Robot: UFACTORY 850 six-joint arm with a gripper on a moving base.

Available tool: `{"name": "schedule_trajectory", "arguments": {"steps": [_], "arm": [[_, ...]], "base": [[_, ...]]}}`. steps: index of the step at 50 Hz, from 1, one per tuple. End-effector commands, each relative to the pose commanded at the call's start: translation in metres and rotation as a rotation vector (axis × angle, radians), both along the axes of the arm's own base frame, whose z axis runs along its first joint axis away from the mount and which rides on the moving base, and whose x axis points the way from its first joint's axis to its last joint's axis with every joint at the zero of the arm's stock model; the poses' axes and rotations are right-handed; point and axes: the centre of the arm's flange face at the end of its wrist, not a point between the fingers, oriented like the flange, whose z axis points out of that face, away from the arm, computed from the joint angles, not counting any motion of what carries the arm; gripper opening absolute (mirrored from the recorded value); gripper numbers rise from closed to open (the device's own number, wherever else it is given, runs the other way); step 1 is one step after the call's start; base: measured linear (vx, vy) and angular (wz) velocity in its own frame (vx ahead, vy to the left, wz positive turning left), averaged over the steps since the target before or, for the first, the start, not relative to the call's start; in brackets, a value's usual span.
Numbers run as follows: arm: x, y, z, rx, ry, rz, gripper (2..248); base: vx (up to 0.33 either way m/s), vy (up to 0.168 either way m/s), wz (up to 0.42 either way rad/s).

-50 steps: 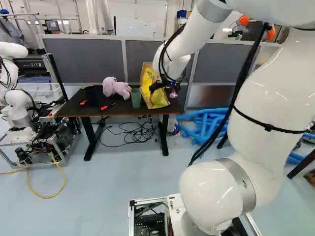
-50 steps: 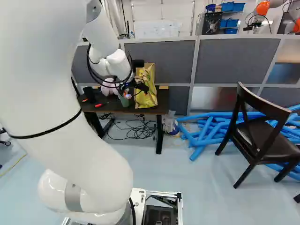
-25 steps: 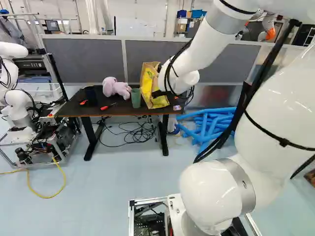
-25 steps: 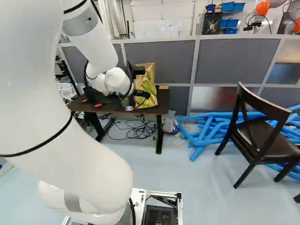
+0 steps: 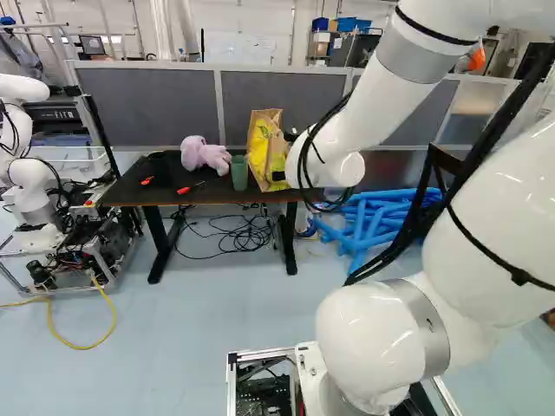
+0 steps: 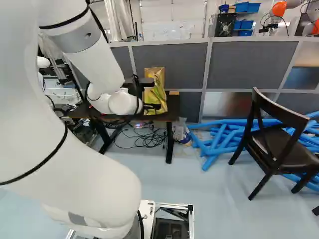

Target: Pick up the bag on the ground and place it on the table

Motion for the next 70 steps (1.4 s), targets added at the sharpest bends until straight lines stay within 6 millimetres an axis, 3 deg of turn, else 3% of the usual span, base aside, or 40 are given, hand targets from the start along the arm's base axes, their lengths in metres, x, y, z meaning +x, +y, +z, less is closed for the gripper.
{"name": "schedule_trajectory", "arguments": {"steps": [35, 70], "arm": [[-0.057, -0.008, -0.027, -0.013, -0.142, -0.019, 247], [-0.082, -0.011, -0.039, -0.021, -0.203, -0.029, 247]], "base": [[0.0, 0.0, 0.0], [0.0, 0.0, 0.0]]}}
